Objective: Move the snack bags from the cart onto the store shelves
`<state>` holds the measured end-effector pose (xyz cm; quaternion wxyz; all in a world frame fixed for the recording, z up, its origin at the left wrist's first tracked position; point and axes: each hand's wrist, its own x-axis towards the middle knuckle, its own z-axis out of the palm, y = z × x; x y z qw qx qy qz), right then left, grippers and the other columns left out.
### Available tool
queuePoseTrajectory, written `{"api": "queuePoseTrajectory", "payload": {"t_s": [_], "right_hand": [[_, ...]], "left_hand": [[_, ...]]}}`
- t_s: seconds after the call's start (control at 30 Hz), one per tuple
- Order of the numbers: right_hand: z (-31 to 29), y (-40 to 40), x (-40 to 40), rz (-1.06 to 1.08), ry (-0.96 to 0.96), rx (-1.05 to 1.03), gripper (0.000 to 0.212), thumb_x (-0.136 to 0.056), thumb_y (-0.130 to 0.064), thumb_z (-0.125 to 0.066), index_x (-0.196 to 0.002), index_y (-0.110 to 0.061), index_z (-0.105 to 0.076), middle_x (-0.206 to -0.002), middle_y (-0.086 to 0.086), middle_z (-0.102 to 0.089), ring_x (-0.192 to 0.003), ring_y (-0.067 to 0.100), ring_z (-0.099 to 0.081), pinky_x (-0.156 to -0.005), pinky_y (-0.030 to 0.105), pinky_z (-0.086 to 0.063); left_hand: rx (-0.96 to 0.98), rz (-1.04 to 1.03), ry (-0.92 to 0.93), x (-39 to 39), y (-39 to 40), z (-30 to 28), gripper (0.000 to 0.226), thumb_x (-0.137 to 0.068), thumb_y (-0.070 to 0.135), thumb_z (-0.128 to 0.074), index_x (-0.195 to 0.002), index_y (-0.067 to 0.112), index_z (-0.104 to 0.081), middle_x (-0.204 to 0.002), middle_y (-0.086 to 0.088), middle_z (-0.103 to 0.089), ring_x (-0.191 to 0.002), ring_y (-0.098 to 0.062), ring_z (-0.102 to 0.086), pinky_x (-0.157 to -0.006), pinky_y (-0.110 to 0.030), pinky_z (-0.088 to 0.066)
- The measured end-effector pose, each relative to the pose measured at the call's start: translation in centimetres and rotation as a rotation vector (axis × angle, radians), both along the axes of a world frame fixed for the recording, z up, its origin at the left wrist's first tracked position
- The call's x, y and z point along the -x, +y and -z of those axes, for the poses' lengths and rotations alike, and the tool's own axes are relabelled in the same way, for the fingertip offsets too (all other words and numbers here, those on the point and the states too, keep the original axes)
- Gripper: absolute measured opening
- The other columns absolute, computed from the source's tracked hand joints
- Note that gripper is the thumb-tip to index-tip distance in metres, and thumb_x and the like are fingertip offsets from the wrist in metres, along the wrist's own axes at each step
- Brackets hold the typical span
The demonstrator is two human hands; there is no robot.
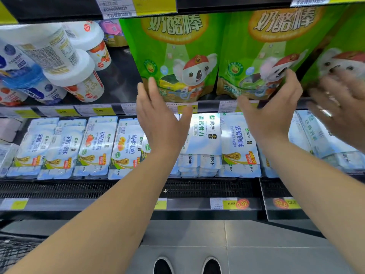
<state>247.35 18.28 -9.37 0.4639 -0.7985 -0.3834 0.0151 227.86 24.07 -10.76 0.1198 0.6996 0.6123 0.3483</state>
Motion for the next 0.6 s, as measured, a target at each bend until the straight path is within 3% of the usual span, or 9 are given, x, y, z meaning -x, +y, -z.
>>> {"api": "queuePoseTrajectory", "payload": {"t_s": [0.1,0.23,0.43,0.6], "right_hand": [[1.1,-2.0,1.0,-0.202,-0.27,0.202,0.094,-0.08,-0.04,-0.071,-0.153,-0.012,-0.019,-0.159,0.011,-0.021,-0.146,0.024,-0.022,-0.115,0.042,-0.028],[2.5,-2.9,1.2,-0.326,-0.478,0.478,0.098,-0.081,-0.04,-0.071,-0.155,-0.019,-0.01,-0.164,0.008,-0.007,-0.149,0.029,-0.012,-0.119,0.046,-0.019],[2.3,-2.9,1.4,-0.312,-0.521,0.686,0.104,-0.079,-0.031,-0.074,-0.155,-0.021,-0.003,-0.163,0.003,0.008,-0.151,0.028,0.0,-0.122,0.047,-0.01],[1.5,-3.1,1.7,-0.332,-0.483,0.712,0.103,-0.081,-0.034,-0.072,-0.155,-0.024,-0.001,-0.164,0.0,0.009,-0.151,0.026,0.003,-0.122,0.045,-0.007]], "left_hand": [[-0.042,0.243,0.311,0.7,-2.0,1.3,0.087,-0.088,0.052,-0.055,-0.156,0.017,-0.013,-0.163,-0.015,-0.007,-0.15,-0.035,-0.009,-0.118,-0.053,-0.02],[0.0,0.357,0.528,1.1,-2.4,2.7,0.084,-0.092,0.055,-0.049,-0.156,0.023,-0.005,-0.164,-0.01,0.004,-0.151,-0.035,0.003,-0.118,-0.058,-0.013],[0.061,0.374,0.62,1.1,-1.9,3.1,0.082,-0.093,0.058,-0.044,-0.156,0.027,-0.002,-0.163,-0.007,0.016,-0.15,-0.035,0.011,-0.119,-0.058,-0.007],[0.121,0.392,0.611,1.3,-2.4,2.1,0.081,-0.094,0.058,-0.042,-0.156,0.029,0.001,-0.163,-0.006,0.017,-0.15,-0.034,0.013,-0.12,-0.056,-0.002]]}}
